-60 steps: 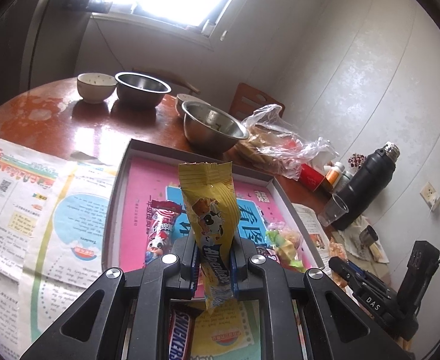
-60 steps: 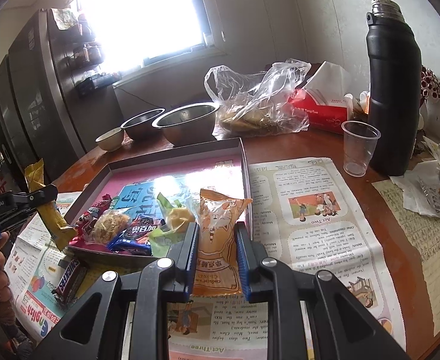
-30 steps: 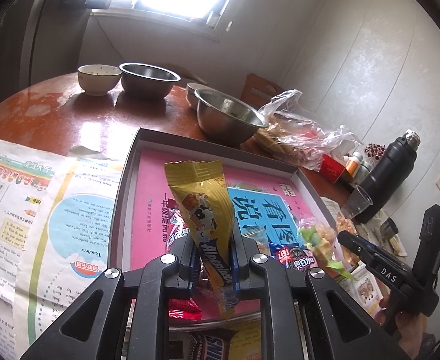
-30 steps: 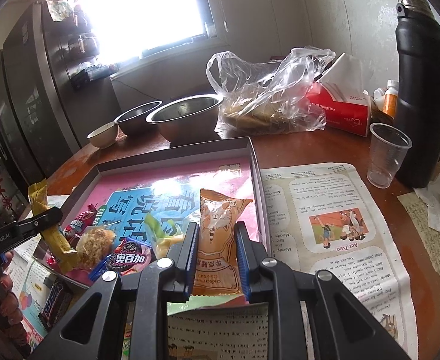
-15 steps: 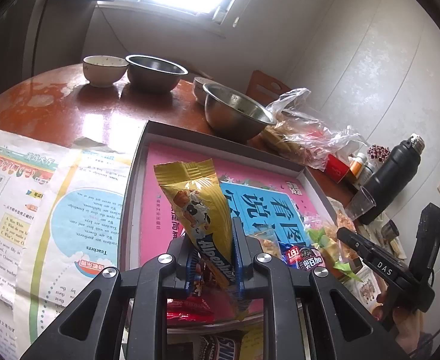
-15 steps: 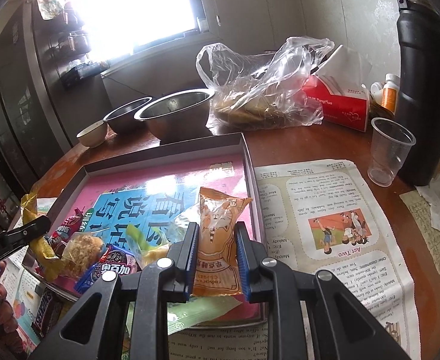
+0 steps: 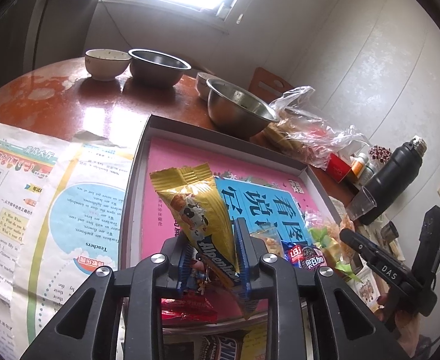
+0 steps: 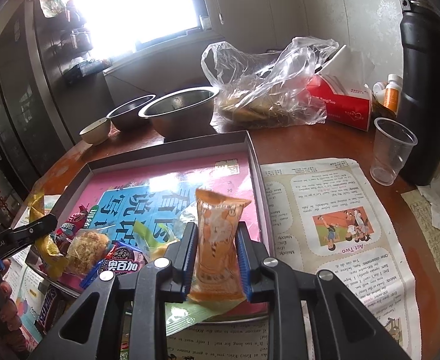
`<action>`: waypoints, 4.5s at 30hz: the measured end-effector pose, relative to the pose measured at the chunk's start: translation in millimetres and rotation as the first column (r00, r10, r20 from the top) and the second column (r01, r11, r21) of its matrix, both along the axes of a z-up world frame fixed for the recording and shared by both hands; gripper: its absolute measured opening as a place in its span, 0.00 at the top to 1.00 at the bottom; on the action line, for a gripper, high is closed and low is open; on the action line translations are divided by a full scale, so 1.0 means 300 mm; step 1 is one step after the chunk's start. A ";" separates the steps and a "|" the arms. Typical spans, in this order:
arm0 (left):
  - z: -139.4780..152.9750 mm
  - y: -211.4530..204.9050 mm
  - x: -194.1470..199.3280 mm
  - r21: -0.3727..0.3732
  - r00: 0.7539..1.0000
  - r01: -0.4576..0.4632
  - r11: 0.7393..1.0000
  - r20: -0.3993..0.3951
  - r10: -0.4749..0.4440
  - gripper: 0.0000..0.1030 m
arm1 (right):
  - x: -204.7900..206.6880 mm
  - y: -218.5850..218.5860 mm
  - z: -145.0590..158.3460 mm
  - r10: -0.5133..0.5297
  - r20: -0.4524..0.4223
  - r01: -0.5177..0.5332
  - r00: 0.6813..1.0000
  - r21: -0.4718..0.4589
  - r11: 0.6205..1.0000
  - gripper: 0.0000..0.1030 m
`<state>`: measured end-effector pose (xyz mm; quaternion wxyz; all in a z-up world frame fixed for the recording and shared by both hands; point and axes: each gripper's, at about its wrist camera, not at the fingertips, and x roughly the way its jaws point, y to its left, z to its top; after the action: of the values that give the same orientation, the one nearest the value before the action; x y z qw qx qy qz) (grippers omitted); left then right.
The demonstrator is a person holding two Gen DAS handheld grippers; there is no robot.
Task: Organize snacks
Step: 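Carry the wafer bar and orange pastry over the gray tray and lower them, then open both grippers to drop the wafer bar and pastry into the tray, then withdraw both open grippers toward the Snickers bar and round biscuit pack, then grasp the Snickers bar with the left gripper while the right grasps the round green-labeled biscuit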
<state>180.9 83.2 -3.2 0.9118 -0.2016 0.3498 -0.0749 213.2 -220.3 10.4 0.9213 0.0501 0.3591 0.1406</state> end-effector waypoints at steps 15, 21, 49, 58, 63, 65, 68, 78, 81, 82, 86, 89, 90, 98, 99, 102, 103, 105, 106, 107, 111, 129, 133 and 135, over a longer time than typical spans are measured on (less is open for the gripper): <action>0.000 -0.009 0.000 0.018 1.000 0.001 1.000 -0.020 0.000 0.45 | -0.039 -0.034 0.041 -0.024 0.044 0.023 0.999 0.036 0.999 0.53; 0.022 0.004 -0.017 0.025 1.000 -0.010 1.000 -0.005 0.010 0.36 | -0.056 -0.058 0.056 -0.041 0.053 0.038 0.998 0.052 0.998 0.53; 0.171 0.003 -0.183 0.130 0.999 -0.034 0.991 0.022 0.031 0.26 | -0.212 -0.082 0.127 0.019 0.107 -0.030 0.994 0.101 0.994 0.44; 0.166 -0.060 -0.236 0.204 1.000 0.004 0.979 -0.006 -0.003 0.26 | -0.283 -0.054 0.117 0.083 0.115 -0.094 0.990 0.087 0.992 0.43; 0.140 -0.086 -0.253 0.244 0.999 0.017 0.970 -0.039 -0.008 0.26 | -0.313 -0.021 0.094 0.119 0.100 -0.127 0.988 0.072 0.989 0.43; 0.125 -0.096 -0.259 0.260 0.998 0.028 0.965 -0.058 -0.013 0.26 | -0.320 -0.010 0.080 0.132 0.088 -0.137 0.987 0.058 0.989 0.42; 0.103 -0.110 -0.269 0.278 0.996 0.044 0.960 -0.081 -0.022 0.26 | -0.329 0.004 0.058 0.150 0.070 -0.153 0.986 0.046 0.987 0.42; 0.005 -0.121 -0.292 0.285 0.985 0.085 0.955 -0.169 -0.037 0.26 | -0.353 0.062 0.001 0.202 0.036 -0.202 0.979 -0.008 0.979 0.42; -0.024 -0.120 -0.295 0.278 0.981 0.091 0.956 -0.190 -0.039 0.26 | -0.357 0.081 -0.016 0.217 0.024 -0.217 0.976 -0.024 0.976 0.42; -0.032 -0.122 -0.296 0.276 0.980 0.094 0.956 -0.195 -0.040 0.26 | -0.357 0.087 -0.024 0.222 0.018 -0.221 0.975 -0.030 0.975 0.42; -0.044 -0.136 -0.295 0.279 0.979 0.102 0.955 -0.196 -0.048 0.25 | -0.357 0.111 -0.053 0.237 -0.008 -0.237 0.971 -0.052 0.970 0.42; -0.058 -0.139 -0.290 0.271 0.978 0.110 0.956 -0.202 -0.055 0.25 | -0.355 0.121 -0.067 0.239 -0.012 -0.240 0.971 -0.068 0.968 0.42; -0.066 -0.140 -0.287 0.268 0.977 0.112 0.957 -0.206 -0.056 0.25 | -0.354 0.125 -0.071 0.241 -0.012 -0.242 0.970 -0.073 0.968 0.42; -0.077 -0.149 -0.279 0.267 0.978 0.111 0.957 -0.200 -0.057 0.28 | -0.334 0.177 -0.114 0.275 -0.024 -0.275 0.961 -0.142 0.951 0.42; -0.078 -0.150 -0.280 0.267 0.979 0.109 0.957 -0.198 -0.057 0.29 | -0.331 0.181 -0.116 0.278 -0.023 -0.278 0.960 -0.147 0.949 0.42; -0.078 -0.155 -0.277 0.275 0.980 0.107 0.955 -0.192 -0.055 0.32 | -0.321 0.187 -0.125 0.280 -0.023 -0.280 0.960 -0.157 0.947 0.46; -0.078 -0.157 -0.277 0.279 0.980 0.107 0.954 -0.192 -0.054 0.33 | -0.321 0.187 -0.125 0.279 -0.018 -0.278 0.960 -0.158 0.947 0.49; -0.078 -0.164 -0.277 0.288 0.980 0.108 0.952 -0.189 -0.054 0.35 | -0.320 0.187 -0.123 0.284 -0.016 -0.283 0.959 -0.157 0.946 0.56; -0.079 -0.172 -0.277 0.298 0.981 0.111 0.948 -0.188 -0.055 0.36 | -0.320 0.187 -0.122 0.288 -0.015 -0.287 0.957 -0.155 0.945 0.57; -0.079 -0.175 -0.278 0.302 0.980 0.114 0.946 -0.188 -0.058 0.36 | -0.321 0.188 -0.122 0.290 -0.013 -0.288 0.957 -0.155 0.945 0.57; -0.079 -0.198 -0.282 0.326 0.980 0.129 0.936 -0.185 -0.071 0.47 | -0.324 0.183 -0.120 0.290 -0.005 -0.288 0.957 -0.147 0.946 0.58; -0.056 -0.212 -0.309 0.318 0.978 0.167 0.933 -0.173 -0.117 0.72 | -0.345 0.159 -0.091 0.315 -0.002 -0.314 0.949 -0.044 0.948 0.61; -0.016 -0.218 -0.329 0.312 0.981 0.169 0.935 -0.141 -0.130 0.72 | -0.350 0.146 -0.074 0.316 0.003 -0.316 0.949 -0.013 0.949 0.61; -0.003 -0.216 -0.335 0.309 0.983 0.165 0.937 -0.133 -0.129 0.72 | -0.352 0.140 -0.062 0.313 0.013 -0.313 0.950 -0.007 0.950 0.62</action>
<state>80.5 18.4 -4.2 0.9035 -0.0287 0.4212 -0.0740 107.6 -178.4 -8.3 0.8900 -0.0105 0.3565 0.2843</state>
